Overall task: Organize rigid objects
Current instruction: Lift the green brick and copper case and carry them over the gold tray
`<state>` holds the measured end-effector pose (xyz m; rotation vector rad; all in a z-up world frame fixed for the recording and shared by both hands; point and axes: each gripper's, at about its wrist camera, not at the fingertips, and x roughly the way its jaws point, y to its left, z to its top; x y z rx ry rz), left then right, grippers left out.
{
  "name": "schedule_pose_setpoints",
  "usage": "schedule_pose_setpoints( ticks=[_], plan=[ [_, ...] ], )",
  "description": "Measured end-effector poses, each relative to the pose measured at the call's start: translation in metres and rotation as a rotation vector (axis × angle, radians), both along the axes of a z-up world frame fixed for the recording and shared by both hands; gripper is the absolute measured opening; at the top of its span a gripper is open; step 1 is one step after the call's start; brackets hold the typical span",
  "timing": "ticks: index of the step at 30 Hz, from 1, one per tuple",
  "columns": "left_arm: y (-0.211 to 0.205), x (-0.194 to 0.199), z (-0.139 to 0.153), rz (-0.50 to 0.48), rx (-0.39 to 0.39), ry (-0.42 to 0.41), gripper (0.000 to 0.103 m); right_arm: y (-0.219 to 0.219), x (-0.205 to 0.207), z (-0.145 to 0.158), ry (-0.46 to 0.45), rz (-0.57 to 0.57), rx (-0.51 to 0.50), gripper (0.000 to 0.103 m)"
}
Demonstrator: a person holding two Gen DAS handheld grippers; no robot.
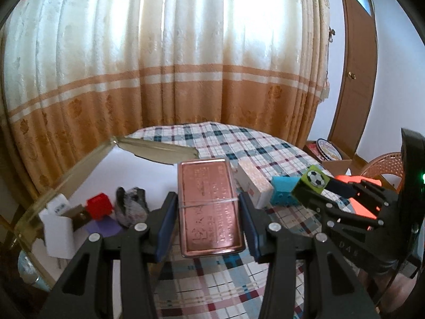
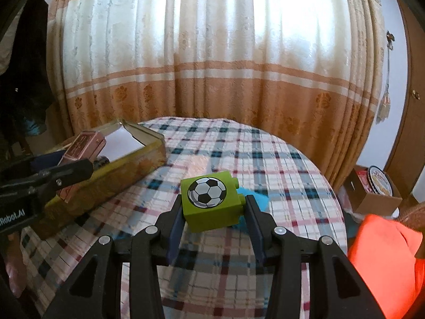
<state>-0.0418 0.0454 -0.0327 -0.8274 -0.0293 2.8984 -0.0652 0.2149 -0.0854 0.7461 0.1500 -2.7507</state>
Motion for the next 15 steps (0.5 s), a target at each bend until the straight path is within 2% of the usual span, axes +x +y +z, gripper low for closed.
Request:
schedule_pose_setpoints(
  ticks=[6,15],
  plan=[
    [-0.014,0.005,0.011,0.030,-0.009,0.022,0.046,-0.022,-0.003,0.018,0.019,0.060,-0.005,0.046],
    [-0.049,0.003,0.017,0.117,-0.016,0.000,0.046,-0.059,-0.012,0.037,0.028,0.154,0.000,0.046]
  ],
)
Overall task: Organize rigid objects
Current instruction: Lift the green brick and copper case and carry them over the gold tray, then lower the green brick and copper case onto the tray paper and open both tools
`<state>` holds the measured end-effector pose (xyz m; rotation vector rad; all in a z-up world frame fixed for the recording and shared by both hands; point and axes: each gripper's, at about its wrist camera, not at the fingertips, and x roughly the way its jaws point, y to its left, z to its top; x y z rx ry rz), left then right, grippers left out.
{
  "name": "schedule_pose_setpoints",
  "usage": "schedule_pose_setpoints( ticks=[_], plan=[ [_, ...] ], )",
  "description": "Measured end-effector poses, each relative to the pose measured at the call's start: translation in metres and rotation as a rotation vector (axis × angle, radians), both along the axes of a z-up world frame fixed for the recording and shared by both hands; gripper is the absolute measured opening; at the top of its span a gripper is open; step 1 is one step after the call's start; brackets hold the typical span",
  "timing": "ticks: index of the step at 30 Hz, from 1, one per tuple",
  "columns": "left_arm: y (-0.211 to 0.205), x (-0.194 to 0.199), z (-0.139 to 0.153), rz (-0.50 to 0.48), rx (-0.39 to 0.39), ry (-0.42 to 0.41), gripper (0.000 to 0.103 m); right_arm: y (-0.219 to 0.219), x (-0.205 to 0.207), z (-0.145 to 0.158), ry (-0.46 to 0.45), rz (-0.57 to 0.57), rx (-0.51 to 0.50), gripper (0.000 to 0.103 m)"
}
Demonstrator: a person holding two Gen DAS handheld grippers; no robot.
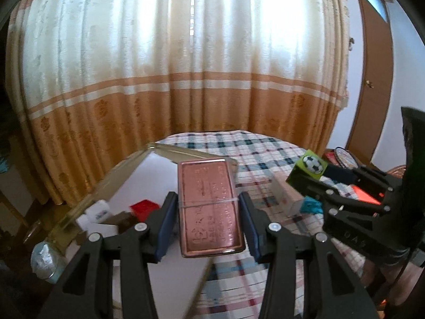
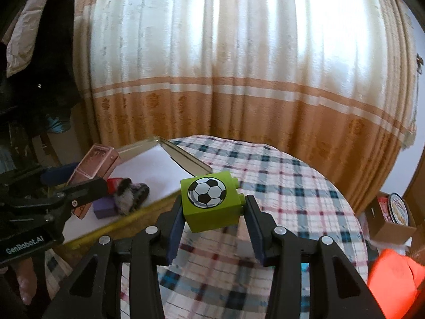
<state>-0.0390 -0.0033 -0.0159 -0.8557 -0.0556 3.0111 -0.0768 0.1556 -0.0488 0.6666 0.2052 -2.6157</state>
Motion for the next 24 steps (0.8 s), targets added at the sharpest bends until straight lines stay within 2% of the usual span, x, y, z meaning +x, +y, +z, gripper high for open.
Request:
schedule_pose_setpoints(
  ticks=[11,24],
  plan=[
    [-0.049,-0.003,-0.008,0.138,-0.026,-0.072,0.046,-0.056,-0.015,0.017,-0.019,0.129,0.018,0.046],
    [-0.079,-0.007,-0.023,0.254,-0.059,-0.149,0.046,-0.116,-0.014,-0.007,-0.118,0.273,0.080,0.047]
  ],
)
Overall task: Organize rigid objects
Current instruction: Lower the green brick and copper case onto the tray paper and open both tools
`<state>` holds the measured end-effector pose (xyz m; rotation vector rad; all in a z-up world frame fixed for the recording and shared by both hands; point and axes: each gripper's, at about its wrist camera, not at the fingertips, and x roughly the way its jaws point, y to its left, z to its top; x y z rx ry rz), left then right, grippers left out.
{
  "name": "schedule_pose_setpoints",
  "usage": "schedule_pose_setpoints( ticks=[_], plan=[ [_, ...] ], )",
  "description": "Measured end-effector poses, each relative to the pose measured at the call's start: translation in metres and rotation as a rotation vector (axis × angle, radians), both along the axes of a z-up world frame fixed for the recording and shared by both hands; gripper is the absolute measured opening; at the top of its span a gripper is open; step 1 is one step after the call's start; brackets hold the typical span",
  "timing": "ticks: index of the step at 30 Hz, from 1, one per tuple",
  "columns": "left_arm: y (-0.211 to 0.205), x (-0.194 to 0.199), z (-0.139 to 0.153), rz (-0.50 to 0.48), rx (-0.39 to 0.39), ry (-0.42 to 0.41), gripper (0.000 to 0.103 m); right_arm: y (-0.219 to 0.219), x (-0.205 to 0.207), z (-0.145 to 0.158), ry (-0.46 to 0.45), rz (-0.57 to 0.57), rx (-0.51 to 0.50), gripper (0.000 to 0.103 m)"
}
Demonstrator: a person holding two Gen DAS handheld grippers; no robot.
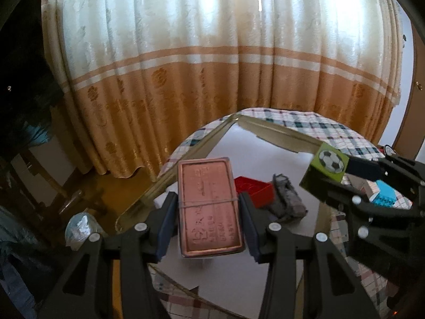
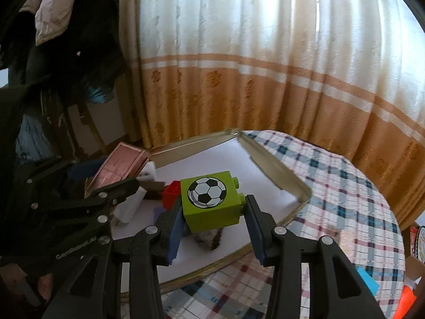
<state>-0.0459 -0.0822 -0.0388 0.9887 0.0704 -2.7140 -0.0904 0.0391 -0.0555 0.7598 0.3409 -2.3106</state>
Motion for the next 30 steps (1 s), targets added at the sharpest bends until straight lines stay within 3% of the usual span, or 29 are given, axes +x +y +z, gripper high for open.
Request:
schedule_pose_setpoints(
  ticks=[25,26,27,30],
  plan=[
    [-0.030,-0.001,-0.013,0.107,0.009,-0.045,0.048,-0.027,0.019,-0.025,-0.065,0.093,0.062,0.048],
    [-0.031,-0.001,-0.013,0.114,0.013,-0.046,0.050,-0.027,0.019,-0.025,-0.066,0.094,0.055,0.056],
    [-0.032,0.000,-0.012,0.118,0.020,-0.045,0.060,-0.026,0.019,-0.024,-0.067,0.095,0.048,0.068],
    [-0.033,0.004,-0.009,0.131,0.029,-0.020,0.082,-0.018,0.021,-0.021,-0.056,0.087,0.019,0.073]
  ],
)
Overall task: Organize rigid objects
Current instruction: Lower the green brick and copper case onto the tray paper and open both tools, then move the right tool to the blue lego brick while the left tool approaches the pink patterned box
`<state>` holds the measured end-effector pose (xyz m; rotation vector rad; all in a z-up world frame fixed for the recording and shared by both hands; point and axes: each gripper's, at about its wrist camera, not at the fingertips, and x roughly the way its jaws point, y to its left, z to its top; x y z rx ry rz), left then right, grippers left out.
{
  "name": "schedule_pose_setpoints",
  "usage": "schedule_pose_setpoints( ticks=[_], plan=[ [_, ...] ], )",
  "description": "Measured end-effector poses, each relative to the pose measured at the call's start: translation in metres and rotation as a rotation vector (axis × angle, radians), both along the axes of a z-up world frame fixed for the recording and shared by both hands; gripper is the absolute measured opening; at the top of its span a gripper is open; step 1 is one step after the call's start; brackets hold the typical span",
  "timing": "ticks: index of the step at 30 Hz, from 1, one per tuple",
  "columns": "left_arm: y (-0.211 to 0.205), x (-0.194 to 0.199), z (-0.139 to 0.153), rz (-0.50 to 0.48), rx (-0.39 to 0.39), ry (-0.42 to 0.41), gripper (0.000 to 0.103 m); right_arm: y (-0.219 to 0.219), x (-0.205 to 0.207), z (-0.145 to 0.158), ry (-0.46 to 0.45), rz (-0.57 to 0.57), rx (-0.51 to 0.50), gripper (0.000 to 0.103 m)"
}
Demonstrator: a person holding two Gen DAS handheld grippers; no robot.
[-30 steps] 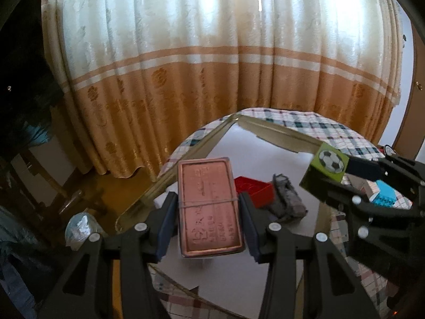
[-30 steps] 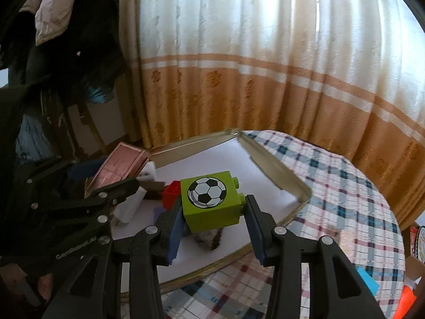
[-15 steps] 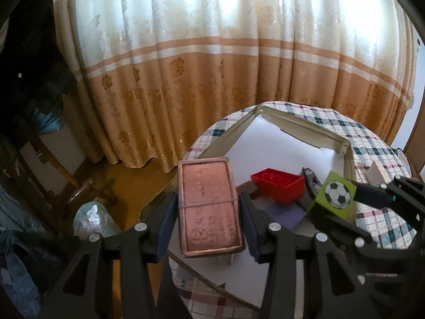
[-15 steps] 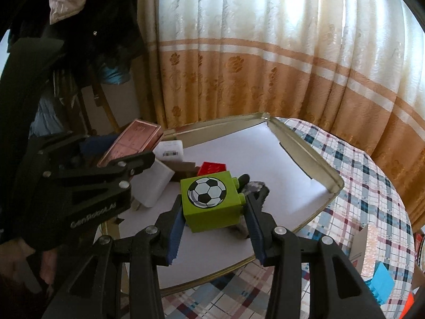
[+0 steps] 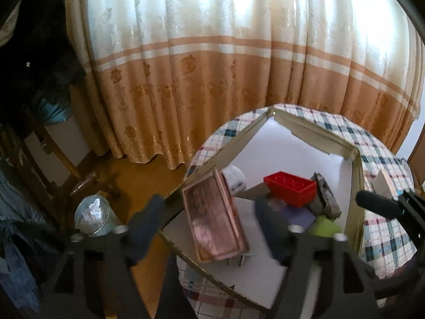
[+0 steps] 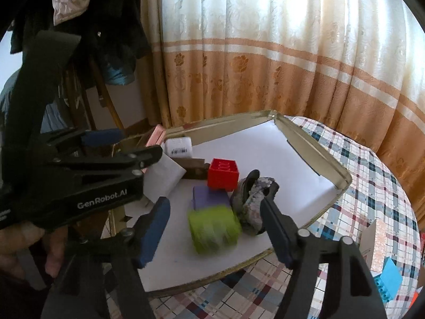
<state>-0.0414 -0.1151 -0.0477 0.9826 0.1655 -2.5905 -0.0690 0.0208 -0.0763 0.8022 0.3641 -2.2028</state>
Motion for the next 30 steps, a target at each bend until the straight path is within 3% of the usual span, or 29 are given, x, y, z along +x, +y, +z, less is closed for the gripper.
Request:
schedule_pose_setpoints(
  ticks=[6,16,30],
  plan=[
    [0.014,0.005,0.009,-0.038,0.029,0.037,0.082,0.031,0.002,0.004,0.002,-0.071,-0.038,0.073],
    [0.072,-0.005,0.022,-0.166,0.017,0.061,0.087,0.107,-0.009,0.003,-0.020,-0.241,-0.084,0.074],
    [0.167,-0.041,0.018,-0.382,-0.013,0.012,0.093,0.216,-0.041,-0.016,-0.044,-0.473,-0.055,0.074]
  ],
)
